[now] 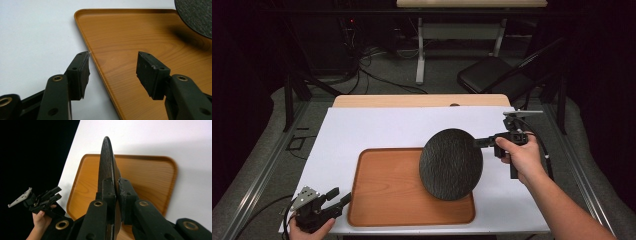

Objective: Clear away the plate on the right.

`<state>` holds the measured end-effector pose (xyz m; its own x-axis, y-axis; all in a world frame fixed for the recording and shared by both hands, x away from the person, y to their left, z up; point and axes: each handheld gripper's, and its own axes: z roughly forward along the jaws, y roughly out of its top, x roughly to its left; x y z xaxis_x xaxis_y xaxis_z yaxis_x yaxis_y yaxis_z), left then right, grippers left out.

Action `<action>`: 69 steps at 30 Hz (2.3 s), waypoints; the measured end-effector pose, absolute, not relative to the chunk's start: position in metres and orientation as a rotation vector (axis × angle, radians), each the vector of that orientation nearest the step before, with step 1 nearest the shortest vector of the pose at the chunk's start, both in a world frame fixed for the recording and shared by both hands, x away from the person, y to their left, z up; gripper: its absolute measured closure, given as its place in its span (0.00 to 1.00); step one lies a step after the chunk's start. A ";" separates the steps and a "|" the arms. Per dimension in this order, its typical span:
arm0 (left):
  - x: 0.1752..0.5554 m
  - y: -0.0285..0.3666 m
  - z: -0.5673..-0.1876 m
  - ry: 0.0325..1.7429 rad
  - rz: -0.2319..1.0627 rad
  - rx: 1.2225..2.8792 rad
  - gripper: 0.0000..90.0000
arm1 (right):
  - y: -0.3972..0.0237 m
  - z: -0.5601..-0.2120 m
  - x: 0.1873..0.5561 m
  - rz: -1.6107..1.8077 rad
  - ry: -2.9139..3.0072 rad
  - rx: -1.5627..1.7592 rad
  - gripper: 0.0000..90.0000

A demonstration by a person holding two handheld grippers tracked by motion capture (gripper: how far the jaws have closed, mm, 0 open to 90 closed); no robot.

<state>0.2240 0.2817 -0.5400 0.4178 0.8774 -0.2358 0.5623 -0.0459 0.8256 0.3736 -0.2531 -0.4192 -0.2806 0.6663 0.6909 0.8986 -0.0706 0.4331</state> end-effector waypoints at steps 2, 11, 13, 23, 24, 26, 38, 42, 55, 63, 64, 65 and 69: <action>0.224 0.282 -0.540 1.257 0.418 1.726 0.49 | -0.247 -0.421 0.374 -1.268 -1.942 -1.680 0.94; 0.224 0.282 -0.540 1.257 0.416 1.727 0.49 | -0.209 -0.434 0.380 -1.247 -1.963 -1.598 0.94; 0.224 0.282 -0.540 1.256 0.416 1.726 0.49 | -0.200 -0.437 0.382 -1.239 -1.969 -1.581 0.94; 0.224 0.283 -0.540 1.253 0.415 1.723 0.49 | -0.161 -0.453 0.388 -1.216 -1.966 -1.522 0.93; 0.224 0.283 -0.540 1.251 0.415 1.722 0.49 | -0.159 -0.455 0.388 -1.214 -1.965 -1.520 0.93; 0.223 0.283 -0.540 1.251 0.414 1.722 0.49 | -0.156 -0.457 0.389 -1.207 -1.971 -1.517 0.93; 0.224 0.282 -0.540 1.253 0.411 1.727 0.49 | -0.156 -0.458 0.387 -1.176 -2.025 -1.538 0.94; 0.224 0.283 -0.540 1.252 0.412 1.726 0.49 | -0.156 -0.458 0.387 -1.179 -2.031 -1.542 0.94; 0.224 0.282 -0.540 1.251 0.410 1.729 0.49 | -0.157 -0.459 0.385 -1.169 -2.078 -1.550 0.95; 0.224 0.282 -0.540 1.251 0.410 1.729 0.49 | -0.157 -0.461 0.382 -1.153 -2.121 -1.561 0.96; 0.224 0.282 -0.540 1.249 0.411 1.730 0.49 | -0.158 -0.462 0.381 -1.147 -2.130 -1.562 0.96; 0.224 0.282 -0.540 1.249 0.411 1.730 0.49 | -0.157 -0.462 0.381 -1.141 -2.135 -1.564 0.97; 0.224 0.282 -0.540 1.250 0.410 1.729 0.49 | -0.157 -0.464 0.380 -1.131 -2.167 -1.552 0.97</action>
<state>0.2238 0.2821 -0.5396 0.4255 0.8728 -0.2391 0.5615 -0.0474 0.8261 0.3803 -0.1568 -0.4639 -0.4038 0.6950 0.5949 0.8854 0.1331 0.4454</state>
